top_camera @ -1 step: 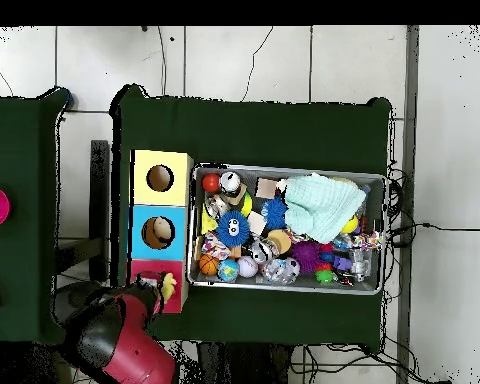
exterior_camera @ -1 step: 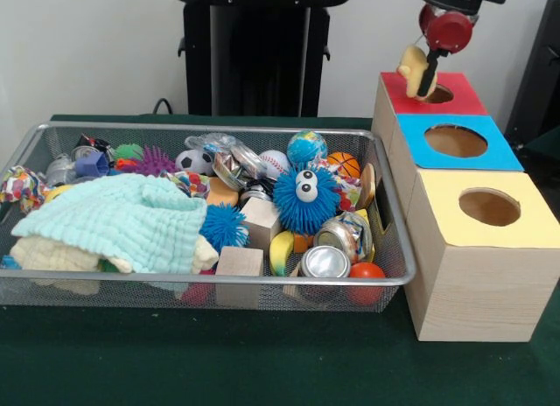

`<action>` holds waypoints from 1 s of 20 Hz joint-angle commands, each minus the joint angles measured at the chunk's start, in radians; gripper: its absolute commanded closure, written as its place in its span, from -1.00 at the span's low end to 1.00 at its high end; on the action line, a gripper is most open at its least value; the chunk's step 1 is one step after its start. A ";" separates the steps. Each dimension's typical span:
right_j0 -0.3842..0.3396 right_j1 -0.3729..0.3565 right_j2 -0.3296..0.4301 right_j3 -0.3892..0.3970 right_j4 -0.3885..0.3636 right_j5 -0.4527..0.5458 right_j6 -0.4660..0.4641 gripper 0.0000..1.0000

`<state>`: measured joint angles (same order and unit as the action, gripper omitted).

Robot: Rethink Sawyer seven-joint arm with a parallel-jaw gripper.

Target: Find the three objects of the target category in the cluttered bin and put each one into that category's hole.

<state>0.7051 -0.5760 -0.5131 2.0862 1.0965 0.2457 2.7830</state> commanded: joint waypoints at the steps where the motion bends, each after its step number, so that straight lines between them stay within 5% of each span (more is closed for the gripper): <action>1: 0.008 0.080 -0.058 -0.216 -0.057 0.172 0.381 1.00; 11: 0.024 0.092 -0.033 -0.213 -0.044 0.144 0.395 1.00; 14: -0.024 0.051 0.089 -0.135 0.012 -0.007 0.303 1.00; 20: -0.083 0.022 0.198 -0.088 0.019 -0.122 0.262 1.00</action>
<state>0.6953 -0.5403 -0.5351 1.9528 1.0788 0.2479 2.8881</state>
